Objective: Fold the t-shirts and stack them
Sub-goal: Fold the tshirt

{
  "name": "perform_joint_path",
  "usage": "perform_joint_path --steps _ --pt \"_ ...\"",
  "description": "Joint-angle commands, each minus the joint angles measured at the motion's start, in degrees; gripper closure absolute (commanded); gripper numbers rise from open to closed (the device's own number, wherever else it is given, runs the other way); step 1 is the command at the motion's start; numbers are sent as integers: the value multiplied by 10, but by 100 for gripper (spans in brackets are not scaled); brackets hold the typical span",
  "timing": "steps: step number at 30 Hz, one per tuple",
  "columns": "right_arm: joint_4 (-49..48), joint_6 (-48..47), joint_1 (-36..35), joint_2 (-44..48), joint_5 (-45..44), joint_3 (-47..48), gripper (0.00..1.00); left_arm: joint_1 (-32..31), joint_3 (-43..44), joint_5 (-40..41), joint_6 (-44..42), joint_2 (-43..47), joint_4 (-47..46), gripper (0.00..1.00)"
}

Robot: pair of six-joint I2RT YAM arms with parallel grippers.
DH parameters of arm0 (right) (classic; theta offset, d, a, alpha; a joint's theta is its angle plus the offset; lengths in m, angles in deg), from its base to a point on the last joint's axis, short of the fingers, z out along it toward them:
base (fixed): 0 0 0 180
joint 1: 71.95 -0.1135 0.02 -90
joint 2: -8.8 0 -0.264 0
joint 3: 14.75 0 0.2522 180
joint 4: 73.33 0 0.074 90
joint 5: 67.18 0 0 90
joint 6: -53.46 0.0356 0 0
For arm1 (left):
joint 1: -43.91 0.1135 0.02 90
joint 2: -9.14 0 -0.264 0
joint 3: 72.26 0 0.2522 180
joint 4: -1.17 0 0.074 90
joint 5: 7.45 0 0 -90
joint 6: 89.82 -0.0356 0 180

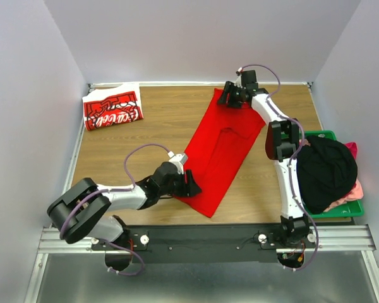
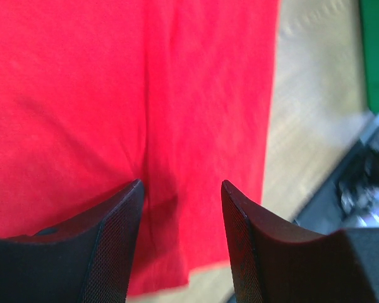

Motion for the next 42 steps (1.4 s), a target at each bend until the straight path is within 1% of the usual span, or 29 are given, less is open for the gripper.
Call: perform_joint_path --steps 1,5,8,9,12,13,16,17,20,22,24,30,34,37,42 --pt "39 -13 -19 -37 23 22 31 -26 -15 -24 38 35 23 40" --pt "36 -28 -20 8 16 -4 31 -27 0 4 24 84 70 40" --pt "35 -48 -19 67 -14 -42 31 -28 20 33 5 106 104 39" --pt "35 -52 -20 99 -28 -51 30 -27 29 40 -4 109 109 40" --pt "35 -62 -20 149 -47 -100 30 -27 35 41 -10 104 110 39" --pt "35 -62 -19 178 -58 -116 30 -27 35 42 -10 96 109 39" --pt "35 -57 -20 220 -83 -187 30 -27 37 38 -13 74 104 40" --pt "35 -54 -19 243 -106 -203 30 -27 38 38 -13 68 104 39" --pt "35 -35 -19 266 -150 -269 29 -31 36 37 -14 52 104 39" --pt "35 -29 -20 266 -164 -301 28 -35 38 35 -17 42 104 39" --pt "35 -24 -19 253 -166 -311 28 -38 41 35 -23 29 103 40" --pt "34 -13 -18 209 -180 -303 28 -60 48 34 -28 -8 103 40" --pt "36 -13 -17 169 -178 -276 28 -79 46 42 -15 -23 105 39" --pt "36 -18 -17 134 -160 -247 28 -96 48 35 -10 -33 96 39" --pt "39 -26 -17 67 -105 -179 28 -115 62 -1 -3 -62 51 39"
